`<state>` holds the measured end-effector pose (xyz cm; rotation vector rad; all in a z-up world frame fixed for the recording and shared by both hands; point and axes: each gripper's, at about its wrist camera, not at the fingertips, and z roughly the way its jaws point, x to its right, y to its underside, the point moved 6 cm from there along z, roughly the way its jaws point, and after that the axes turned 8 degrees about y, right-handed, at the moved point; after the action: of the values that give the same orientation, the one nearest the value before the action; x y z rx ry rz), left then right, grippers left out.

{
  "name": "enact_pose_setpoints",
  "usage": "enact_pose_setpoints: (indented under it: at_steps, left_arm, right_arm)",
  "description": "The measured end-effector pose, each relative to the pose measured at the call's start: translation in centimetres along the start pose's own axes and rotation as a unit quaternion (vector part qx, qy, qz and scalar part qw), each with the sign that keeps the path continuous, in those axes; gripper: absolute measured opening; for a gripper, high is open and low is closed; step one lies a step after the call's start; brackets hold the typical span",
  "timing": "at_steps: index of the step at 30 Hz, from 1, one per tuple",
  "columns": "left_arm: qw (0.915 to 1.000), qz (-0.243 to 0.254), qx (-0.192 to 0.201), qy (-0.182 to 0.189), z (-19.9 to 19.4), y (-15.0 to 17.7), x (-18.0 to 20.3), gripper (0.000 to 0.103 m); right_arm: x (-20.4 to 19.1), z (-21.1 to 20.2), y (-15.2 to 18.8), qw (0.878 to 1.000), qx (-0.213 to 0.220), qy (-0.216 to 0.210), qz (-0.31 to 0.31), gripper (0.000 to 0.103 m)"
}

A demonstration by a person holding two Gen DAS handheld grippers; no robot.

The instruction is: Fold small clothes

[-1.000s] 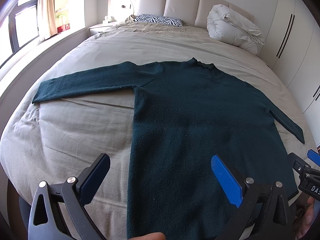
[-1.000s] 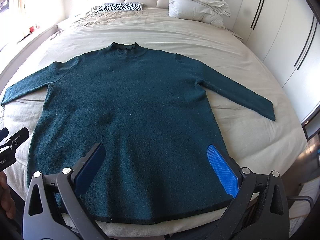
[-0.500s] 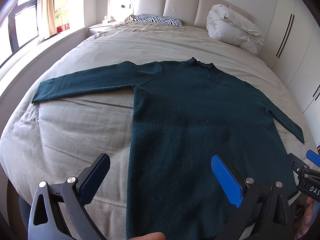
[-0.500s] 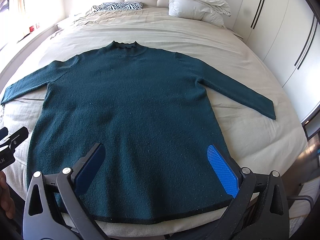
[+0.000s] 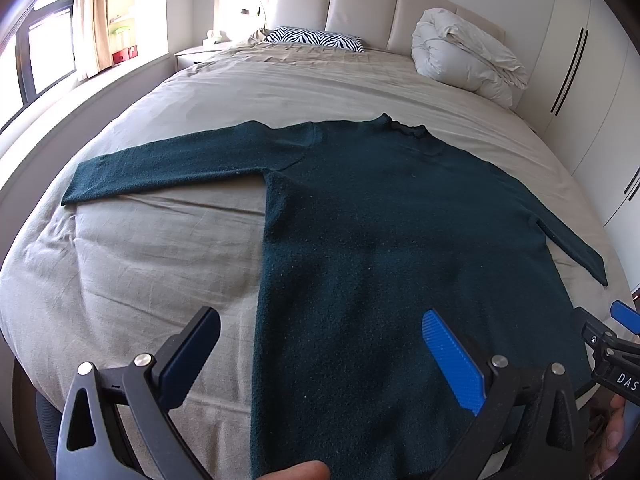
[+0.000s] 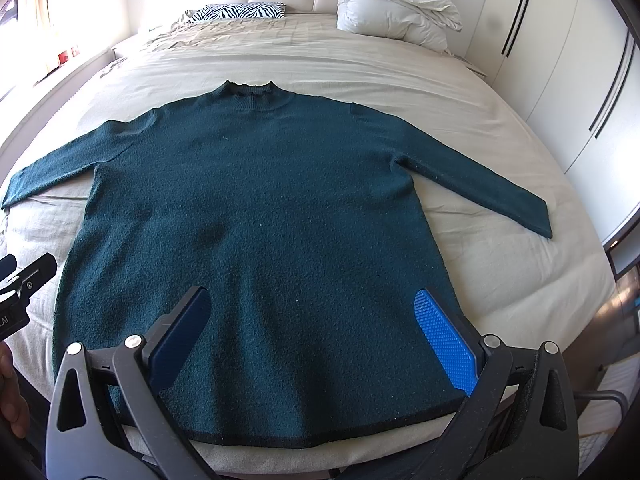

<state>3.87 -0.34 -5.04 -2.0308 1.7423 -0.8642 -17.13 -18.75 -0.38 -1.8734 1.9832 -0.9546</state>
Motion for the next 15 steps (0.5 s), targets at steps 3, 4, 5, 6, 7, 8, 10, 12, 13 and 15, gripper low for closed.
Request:
enact_pose_setpoints:
  at_steps: [3,4,5,6,7,8,10,12,13,15]
  left_arm:
    - [1.0,0.0,0.0,0.0,0.0,-0.01,-0.01,0.103]
    - [1.0,0.0,0.0,0.0,0.02,-0.01,0.0,0.103]
    - [1.0,0.0,0.0,0.0,0.04,0.0,0.0,0.103]
    - [1.0,-0.001,0.0,0.001,0.0,-0.01,-0.02,0.103]
    - [1.0,0.0,0.0,0.0,0.02,-0.01,-0.01,0.103]
    - [1.0,0.0,0.0,0.0,-0.01,-0.01,-0.03,0.103]
    - [1.0,-0.001,0.0,0.001,-0.01,-0.01,-0.03,0.103]
    - [1.0,0.0,0.0,0.0,0.0,-0.02,-0.05,0.103]
    - [1.0,-0.001,-0.001,0.0,0.03,-0.02,-0.04,0.103]
    - [1.0,-0.001,-0.001,0.001,-0.01,-0.02,-0.05,0.103]
  right_arm:
    - [0.03,-0.04,-0.01,1.0,0.0,0.0,0.0,0.103]
    - [0.03,-0.04,-0.01,1.0,0.0,0.0,0.0,0.103]
    - [0.0,0.0,0.0,1.0,0.0,0.0,0.0,0.103]
    - [-0.02,0.0,0.0,1.0,0.0,0.0,0.0,0.103]
    - [0.02,-0.01,0.02,1.0,0.0,0.0,-0.001,0.103]
    - [-0.01,0.01,0.03,1.0,0.0,0.0,0.0,0.103]
    - [0.0,0.01,0.02,1.0,0.0,-0.001,0.0,0.103]
    - [-0.04,0.03,0.03,1.0,-0.001,0.0,0.001,0.103]
    - [0.01,0.01,0.01,1.0,-0.001,0.0,0.001,0.103]
    - [0.01,0.01,0.01,1.0,-0.001,-0.001,0.001,0.103]
